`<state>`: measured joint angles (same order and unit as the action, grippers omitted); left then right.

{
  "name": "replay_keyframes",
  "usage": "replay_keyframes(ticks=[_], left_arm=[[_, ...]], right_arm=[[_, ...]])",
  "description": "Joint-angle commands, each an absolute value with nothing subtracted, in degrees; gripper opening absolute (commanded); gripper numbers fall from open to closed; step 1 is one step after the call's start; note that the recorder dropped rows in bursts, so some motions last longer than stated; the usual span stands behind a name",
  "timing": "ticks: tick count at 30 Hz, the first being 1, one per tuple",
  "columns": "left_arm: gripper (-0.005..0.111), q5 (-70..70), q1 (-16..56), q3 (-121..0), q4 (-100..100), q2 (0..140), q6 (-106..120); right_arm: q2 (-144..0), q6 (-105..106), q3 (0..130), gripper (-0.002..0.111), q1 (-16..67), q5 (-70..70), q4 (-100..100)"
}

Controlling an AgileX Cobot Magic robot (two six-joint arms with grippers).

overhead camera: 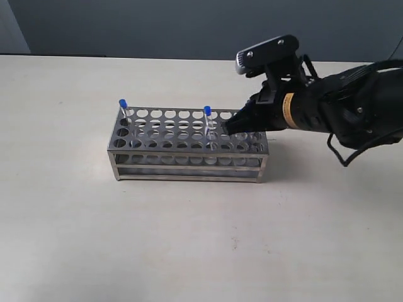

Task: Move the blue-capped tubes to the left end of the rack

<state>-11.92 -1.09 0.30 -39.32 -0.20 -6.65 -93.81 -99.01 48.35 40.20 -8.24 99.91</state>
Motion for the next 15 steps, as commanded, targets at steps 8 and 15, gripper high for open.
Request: replay_keyframes(ticks=[8, 15], left_arm=[[0.001, -11.7, -1.0, 0.0, -39.3, 0.0, -6.9], [0.001, -11.7, -1.0, 0.0, -39.3, 0.0, -6.9]], right_arm=[[-84.9, -98.7, 48.5, -0.001, 40.0, -8.2, 99.9], [-86.4, -98.7, 48.4, 0.0, 40.0, -3.7, 99.4]])
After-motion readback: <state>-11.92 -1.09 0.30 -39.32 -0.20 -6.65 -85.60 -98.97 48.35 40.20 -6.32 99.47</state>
